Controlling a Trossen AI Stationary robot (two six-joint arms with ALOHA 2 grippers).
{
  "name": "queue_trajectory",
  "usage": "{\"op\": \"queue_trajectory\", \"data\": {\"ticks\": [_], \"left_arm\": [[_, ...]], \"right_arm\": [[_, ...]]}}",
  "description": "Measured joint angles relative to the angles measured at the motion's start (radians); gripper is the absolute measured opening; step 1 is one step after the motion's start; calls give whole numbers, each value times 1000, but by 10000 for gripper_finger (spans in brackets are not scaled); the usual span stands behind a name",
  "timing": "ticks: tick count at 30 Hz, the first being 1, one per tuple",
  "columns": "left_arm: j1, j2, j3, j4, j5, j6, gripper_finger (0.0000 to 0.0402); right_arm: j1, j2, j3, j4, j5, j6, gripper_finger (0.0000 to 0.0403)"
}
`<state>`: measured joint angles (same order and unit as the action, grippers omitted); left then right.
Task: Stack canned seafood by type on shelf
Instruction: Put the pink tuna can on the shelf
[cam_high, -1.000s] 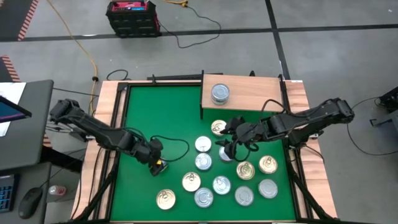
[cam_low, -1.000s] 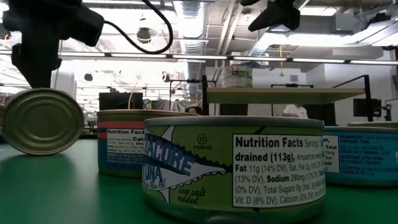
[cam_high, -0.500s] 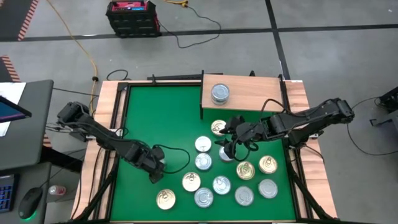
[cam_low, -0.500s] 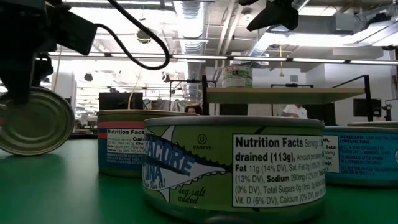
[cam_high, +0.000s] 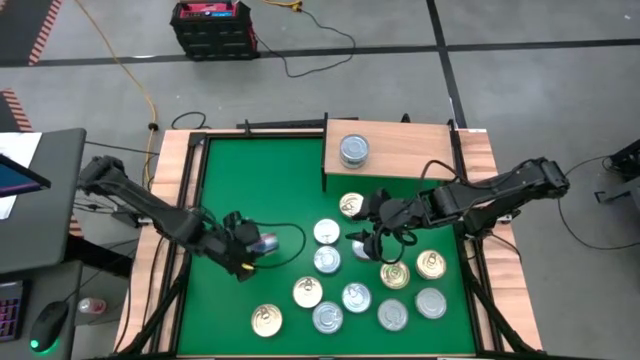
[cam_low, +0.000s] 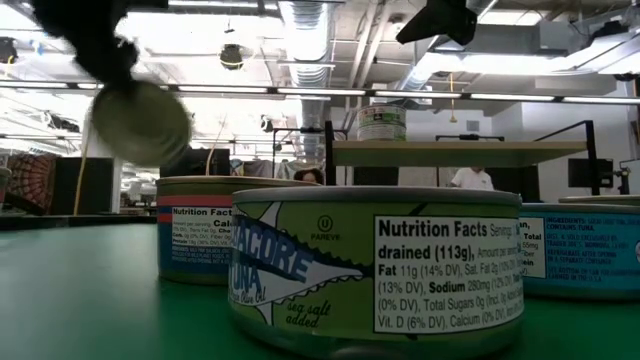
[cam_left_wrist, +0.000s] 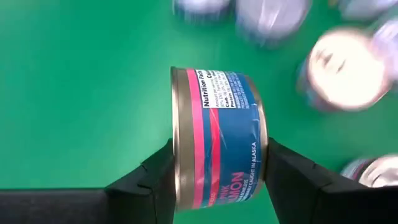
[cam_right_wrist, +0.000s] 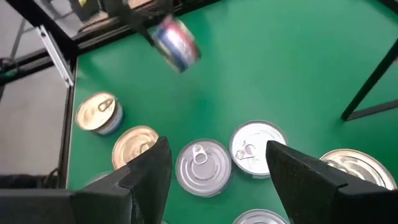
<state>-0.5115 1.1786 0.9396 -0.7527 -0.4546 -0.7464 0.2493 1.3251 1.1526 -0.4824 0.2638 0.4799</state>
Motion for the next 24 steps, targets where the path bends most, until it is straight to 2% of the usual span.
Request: {"op": "queue_trajectory", "data": {"ticks": [4,8,11,16,20,24], "left_arm": [[44,-103,0,186,-73,216,188],[166,-106,54,294,-48,398,190],[275,-25,171,293,3,561,189],[478,152,419,300,148,808,189],[608,314,630,312,295,950,189],[681,475,824,308,408,1034,189]], "right_arm": [[-1,0,15,-31,26,-16,283],[-1,-2,96,-139,74,-17,283],[0,-3,189,-316,120,15,283],[15,-4,345,-560,179,138,283],[47,-4,444,-716,245,330,283],[113,-23,514,-837,358,512,283]]}}
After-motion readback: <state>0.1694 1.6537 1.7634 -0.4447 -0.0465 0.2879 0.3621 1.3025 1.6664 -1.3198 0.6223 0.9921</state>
